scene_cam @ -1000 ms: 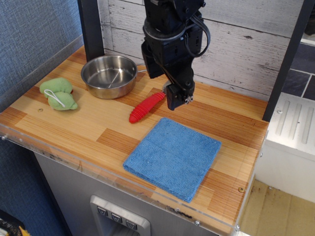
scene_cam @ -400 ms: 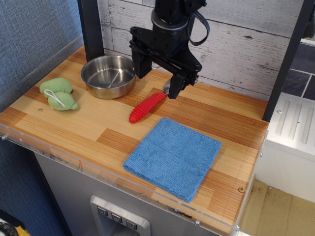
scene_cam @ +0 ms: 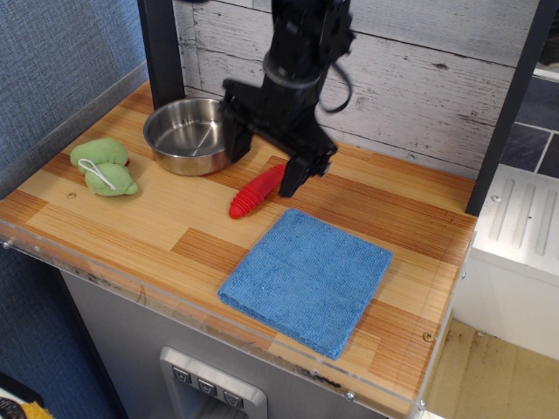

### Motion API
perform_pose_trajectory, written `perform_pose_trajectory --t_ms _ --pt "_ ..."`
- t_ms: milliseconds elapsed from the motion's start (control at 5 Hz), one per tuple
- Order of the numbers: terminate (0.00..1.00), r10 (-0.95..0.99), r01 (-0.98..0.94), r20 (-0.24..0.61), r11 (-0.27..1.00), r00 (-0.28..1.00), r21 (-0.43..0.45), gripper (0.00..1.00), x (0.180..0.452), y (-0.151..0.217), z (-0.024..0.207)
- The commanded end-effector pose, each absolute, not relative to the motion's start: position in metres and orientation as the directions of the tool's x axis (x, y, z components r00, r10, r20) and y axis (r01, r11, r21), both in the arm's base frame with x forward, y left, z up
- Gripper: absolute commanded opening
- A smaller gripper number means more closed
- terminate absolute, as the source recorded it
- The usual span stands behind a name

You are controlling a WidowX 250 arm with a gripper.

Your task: Move spoon to upper right corner and facing to right.

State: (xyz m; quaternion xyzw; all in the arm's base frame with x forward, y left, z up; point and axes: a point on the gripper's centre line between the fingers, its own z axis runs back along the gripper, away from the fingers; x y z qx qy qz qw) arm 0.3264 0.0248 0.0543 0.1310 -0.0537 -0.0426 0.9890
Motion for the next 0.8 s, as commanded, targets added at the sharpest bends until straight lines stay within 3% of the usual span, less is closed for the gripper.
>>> perform_pose_trajectory --t_ms 0,200,400,600 --pt "0.0 -0.027 0.004 0.076 0.956 0.997 0.292 1.0 0.318 0.055 0.039" --pt "0.0 -0.02 0.002 0.059 0.958 0.998 0.286 1.0 0.318 0.061 0.028" --pt "0.0 -0.01 -0.017 0.134 0.979 0.991 0.203 1.0 0.321 0.065 0.02" --pt "0.0 -0.042 0.029 0.259 0.998 0.965 0.053 1.0 0.335 0.048 0.016"
